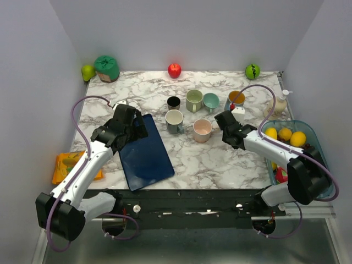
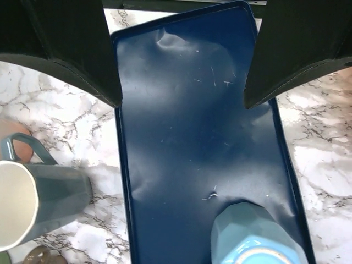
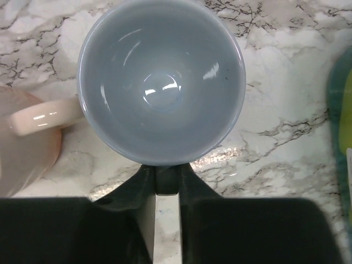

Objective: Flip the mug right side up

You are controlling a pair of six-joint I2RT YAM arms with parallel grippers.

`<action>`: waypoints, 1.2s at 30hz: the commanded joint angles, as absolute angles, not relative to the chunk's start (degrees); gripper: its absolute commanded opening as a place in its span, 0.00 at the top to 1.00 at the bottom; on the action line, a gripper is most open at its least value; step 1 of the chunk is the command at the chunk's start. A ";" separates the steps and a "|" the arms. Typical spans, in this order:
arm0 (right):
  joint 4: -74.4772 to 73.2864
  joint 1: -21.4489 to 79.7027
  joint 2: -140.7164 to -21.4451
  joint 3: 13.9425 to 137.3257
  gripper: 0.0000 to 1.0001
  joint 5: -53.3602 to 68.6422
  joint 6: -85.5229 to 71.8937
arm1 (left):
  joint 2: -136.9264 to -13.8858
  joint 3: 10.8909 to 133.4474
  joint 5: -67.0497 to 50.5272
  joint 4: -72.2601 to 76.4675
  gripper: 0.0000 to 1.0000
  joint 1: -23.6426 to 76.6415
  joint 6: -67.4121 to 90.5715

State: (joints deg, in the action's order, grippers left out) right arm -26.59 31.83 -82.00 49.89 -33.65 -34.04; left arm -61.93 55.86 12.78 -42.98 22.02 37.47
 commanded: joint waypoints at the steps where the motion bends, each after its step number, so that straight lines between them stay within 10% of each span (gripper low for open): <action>1: -25.40 31.46 -82.53 50.63 0.60 -32.88 -35.24 | -62.05 55.02 15.82 -42.80 0.01 20.22 37.88; 7: -29.87 31.47 -77.35 52.99 0.33 -30.50 -35.94 | -64.07 55.37 18.28 -41.92 0.01 18.29 41.83; 19: -43.42 31.46 -69.96 62.05 0.09 -35.68 -38.67 | -77.77 63.62 22.32 -41.04 0.01 14.06 51.16; 36: -41.30 31.46 -63.37 61.96 0.08 -26.03 -33.49 | -99.65 82.86 24.88 -37.97 0.04 12.83 10.47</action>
State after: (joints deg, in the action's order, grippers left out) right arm -41.23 31.75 -63.16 61.54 -29.58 -35.24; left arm -94.54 79.99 24.40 -40.38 13.54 20.53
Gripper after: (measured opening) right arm 0.921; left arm 0.986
